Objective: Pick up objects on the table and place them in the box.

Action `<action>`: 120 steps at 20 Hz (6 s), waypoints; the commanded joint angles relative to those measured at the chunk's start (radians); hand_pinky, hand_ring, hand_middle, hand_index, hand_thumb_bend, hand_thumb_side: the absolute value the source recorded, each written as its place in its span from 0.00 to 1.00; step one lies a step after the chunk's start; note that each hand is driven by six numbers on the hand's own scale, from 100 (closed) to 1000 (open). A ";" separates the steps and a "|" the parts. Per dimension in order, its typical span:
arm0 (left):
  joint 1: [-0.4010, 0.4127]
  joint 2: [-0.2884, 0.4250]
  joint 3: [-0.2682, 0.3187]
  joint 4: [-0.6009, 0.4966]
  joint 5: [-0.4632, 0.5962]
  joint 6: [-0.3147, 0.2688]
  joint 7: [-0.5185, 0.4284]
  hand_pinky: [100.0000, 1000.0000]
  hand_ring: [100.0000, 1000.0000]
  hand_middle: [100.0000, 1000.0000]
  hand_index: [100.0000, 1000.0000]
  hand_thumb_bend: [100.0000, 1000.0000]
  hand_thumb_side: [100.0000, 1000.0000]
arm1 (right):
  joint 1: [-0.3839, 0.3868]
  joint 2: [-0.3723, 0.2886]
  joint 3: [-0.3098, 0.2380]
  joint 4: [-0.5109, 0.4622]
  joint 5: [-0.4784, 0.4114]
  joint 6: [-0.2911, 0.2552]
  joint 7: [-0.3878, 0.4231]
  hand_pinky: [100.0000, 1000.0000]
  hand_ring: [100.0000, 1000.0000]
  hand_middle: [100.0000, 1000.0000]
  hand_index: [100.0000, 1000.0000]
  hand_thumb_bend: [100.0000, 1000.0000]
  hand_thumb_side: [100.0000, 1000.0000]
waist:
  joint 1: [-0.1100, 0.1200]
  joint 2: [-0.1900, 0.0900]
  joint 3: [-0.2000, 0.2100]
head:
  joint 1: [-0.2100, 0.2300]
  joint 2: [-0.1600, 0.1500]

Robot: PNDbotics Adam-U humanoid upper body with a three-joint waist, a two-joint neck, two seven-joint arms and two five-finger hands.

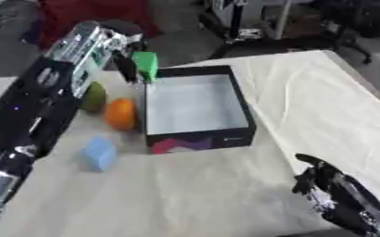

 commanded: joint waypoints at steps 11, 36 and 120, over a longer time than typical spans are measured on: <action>0.015 0.033 -0.029 0.010 0.066 0.017 0.053 0.72 0.69 0.73 0.86 0.99 0.37 | -0.008 -0.005 -0.002 -0.015 -0.004 -0.002 0.003 0.82 0.51 0.43 0.92 0.00 0.41 | -0.009 -0.020 0.009 | -0.009 -0.002; 0.043 0.181 0.296 0.163 -0.292 0.192 -0.022 0.70 0.64 0.70 0.82 0.74 0.36 | -0.007 -0.006 -0.009 -0.015 -0.001 -0.001 -0.006 0.82 0.51 0.43 0.92 0.00 0.41 | -0.007 -0.022 0.018 | -0.041 -0.002; 0.018 0.146 -0.175 -0.119 0.225 0.016 0.415 0.67 0.63 0.70 0.80 0.98 0.44 | -0.019 -0.012 -0.003 -0.012 -0.006 0.000 0.005 0.82 0.51 0.43 0.92 0.00 0.41 | -0.001 -0.017 0.004 | -0.043 -0.002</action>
